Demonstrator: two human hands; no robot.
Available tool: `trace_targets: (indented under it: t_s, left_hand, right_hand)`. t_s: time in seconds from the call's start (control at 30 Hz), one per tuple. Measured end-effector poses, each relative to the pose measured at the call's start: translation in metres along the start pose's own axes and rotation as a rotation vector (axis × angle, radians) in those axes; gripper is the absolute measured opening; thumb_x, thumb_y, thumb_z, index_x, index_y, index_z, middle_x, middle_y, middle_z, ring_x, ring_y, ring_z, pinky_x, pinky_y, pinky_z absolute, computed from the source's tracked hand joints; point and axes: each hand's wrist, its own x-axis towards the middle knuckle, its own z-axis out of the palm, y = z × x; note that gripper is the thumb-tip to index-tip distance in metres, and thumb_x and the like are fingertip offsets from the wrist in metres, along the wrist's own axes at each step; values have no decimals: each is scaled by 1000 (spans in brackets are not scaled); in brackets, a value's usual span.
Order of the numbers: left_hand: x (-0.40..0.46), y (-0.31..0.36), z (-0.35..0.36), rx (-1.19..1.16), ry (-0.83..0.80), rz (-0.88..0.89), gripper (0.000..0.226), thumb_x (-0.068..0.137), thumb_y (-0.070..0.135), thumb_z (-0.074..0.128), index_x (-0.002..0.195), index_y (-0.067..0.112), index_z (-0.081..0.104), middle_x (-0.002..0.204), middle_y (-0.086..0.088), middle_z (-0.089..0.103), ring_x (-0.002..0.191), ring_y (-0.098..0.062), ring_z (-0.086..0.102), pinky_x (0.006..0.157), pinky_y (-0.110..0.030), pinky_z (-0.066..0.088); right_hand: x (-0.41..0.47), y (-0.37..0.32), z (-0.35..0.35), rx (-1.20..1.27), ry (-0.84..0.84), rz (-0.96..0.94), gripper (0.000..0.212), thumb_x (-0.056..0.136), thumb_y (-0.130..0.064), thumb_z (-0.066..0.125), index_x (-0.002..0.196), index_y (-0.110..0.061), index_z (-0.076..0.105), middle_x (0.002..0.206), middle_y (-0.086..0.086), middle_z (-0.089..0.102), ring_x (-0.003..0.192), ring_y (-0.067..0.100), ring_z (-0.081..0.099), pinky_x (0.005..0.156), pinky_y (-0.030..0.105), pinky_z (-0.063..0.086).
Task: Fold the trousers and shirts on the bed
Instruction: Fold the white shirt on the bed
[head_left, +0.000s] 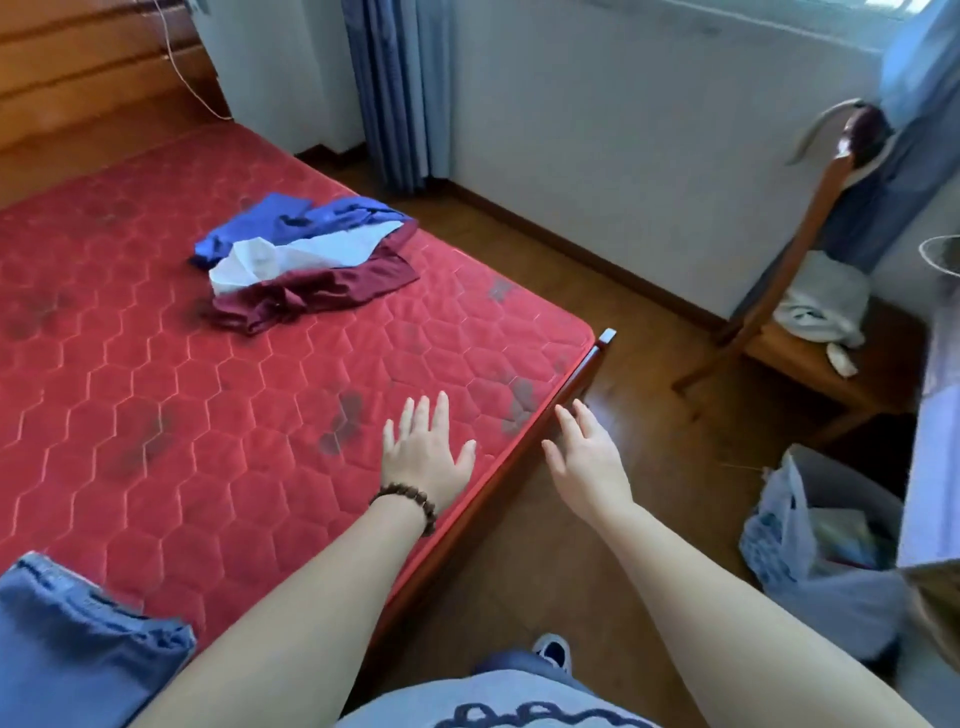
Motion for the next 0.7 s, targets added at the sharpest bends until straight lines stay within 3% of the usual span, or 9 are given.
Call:
trace_targets:
  t_s: [0.2,0.43,0.7]
  left_hand:
    - [58,108,7,-17,6,59,73,93,52,35,153,18,10,158,-6,19,147,-22,9,119,-45,11]
    - [140,180,23,11,-28,87,72,93,52,36,153,19,12,157,-7,22,147,-23,11,118,-45,14]
    - [294,240,50,-36,-39,50,72,94,51,36,153,18,12,158,-9,20,147,-23,10,118,-46,12]
  right_hand:
    - [48,88,-56,-31,37,48,46,98,-38,44,138,-16,48,157,6,24,142,24,26,117,40,21]
    - [116,148,-87,9,91,110,39,98,-38,45,130,-17,54,156,7,27,140,25,32,115,39,28]
    - [279,204,-119,-54,85,99,38,97,-41,45,128,-20,55,156,5,28,138,24,35,112,43,34]
